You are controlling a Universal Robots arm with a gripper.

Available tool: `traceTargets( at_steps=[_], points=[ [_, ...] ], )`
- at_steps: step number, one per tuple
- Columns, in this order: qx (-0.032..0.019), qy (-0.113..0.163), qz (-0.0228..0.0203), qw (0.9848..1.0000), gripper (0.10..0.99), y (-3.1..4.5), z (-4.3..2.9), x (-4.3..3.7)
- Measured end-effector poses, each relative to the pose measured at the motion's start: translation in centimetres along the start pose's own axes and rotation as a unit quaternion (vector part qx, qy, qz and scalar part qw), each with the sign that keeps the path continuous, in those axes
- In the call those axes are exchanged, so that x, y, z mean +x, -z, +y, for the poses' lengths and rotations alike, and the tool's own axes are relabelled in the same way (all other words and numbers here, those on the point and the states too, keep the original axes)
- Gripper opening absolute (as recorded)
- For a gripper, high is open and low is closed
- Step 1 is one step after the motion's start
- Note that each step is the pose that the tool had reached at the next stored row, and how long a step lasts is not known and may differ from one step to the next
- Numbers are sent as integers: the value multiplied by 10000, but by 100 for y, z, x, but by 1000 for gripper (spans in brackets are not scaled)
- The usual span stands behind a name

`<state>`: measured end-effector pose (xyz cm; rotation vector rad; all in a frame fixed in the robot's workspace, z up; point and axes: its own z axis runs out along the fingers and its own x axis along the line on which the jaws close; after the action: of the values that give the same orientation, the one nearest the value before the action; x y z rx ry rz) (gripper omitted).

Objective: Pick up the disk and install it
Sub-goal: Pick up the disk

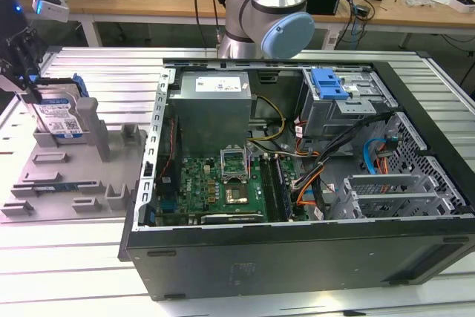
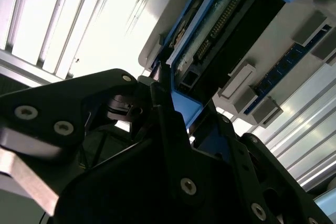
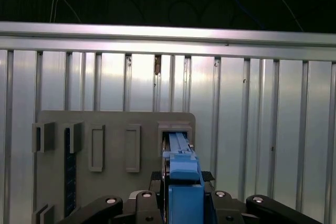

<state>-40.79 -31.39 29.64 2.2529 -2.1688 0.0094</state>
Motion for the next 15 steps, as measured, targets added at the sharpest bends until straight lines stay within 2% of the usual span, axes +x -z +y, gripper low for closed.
traceTargets(
  at_steps=[8,15],
  points=[
    [1,0,-1,10000,369,3,0,1],
    [0,0,-3,10000,369,164,0,3]
  ],
)
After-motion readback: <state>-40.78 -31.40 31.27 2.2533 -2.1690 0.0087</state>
